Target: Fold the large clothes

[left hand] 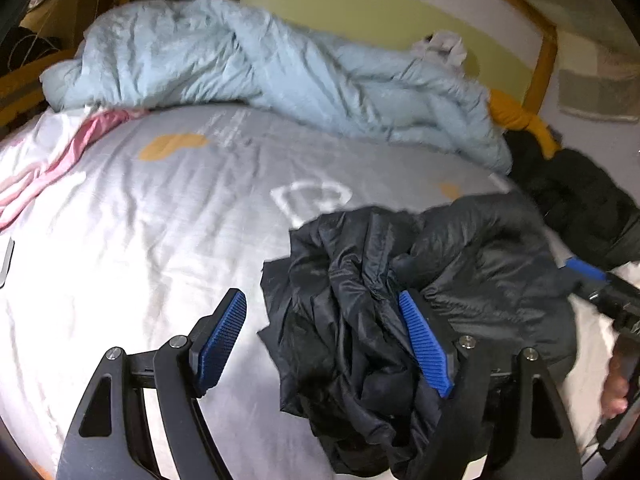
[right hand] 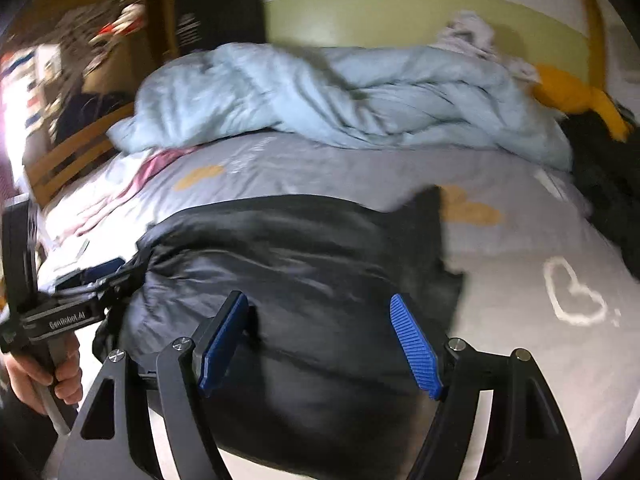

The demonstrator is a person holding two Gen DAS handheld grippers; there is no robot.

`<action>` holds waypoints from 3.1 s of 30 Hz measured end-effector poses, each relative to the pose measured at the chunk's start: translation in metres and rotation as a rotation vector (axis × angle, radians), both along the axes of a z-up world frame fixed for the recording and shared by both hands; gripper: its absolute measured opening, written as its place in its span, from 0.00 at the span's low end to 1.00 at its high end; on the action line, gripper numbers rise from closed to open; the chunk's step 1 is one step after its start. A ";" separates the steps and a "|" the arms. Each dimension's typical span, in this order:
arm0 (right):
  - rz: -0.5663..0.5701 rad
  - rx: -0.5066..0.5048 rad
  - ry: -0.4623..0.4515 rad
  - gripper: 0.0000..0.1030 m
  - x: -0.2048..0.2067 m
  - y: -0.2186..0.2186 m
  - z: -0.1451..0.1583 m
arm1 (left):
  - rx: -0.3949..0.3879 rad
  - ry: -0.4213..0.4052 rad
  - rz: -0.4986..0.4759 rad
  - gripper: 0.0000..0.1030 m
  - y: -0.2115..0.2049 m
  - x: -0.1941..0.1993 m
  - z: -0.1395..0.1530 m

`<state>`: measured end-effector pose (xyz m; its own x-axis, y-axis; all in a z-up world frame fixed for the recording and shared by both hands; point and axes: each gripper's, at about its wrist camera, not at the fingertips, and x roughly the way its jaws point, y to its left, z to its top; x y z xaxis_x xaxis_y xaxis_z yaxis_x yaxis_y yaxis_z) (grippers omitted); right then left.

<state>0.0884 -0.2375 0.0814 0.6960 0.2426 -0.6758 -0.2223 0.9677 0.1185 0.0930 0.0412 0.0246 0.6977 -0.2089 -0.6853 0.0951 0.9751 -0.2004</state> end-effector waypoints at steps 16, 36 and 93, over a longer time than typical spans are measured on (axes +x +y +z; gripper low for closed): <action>-0.037 0.167 0.097 0.74 -0.001 -0.069 -0.035 | 0.078 0.092 0.064 0.86 -0.006 0.008 -0.033; 0.023 0.512 0.331 0.97 0.018 -0.072 -0.098 | -0.425 0.228 -0.010 0.92 0.022 0.017 -0.062; -0.656 0.011 -0.245 0.92 -0.050 -0.377 -0.034 | -0.137 -0.287 -0.452 0.81 -0.373 0.099 0.006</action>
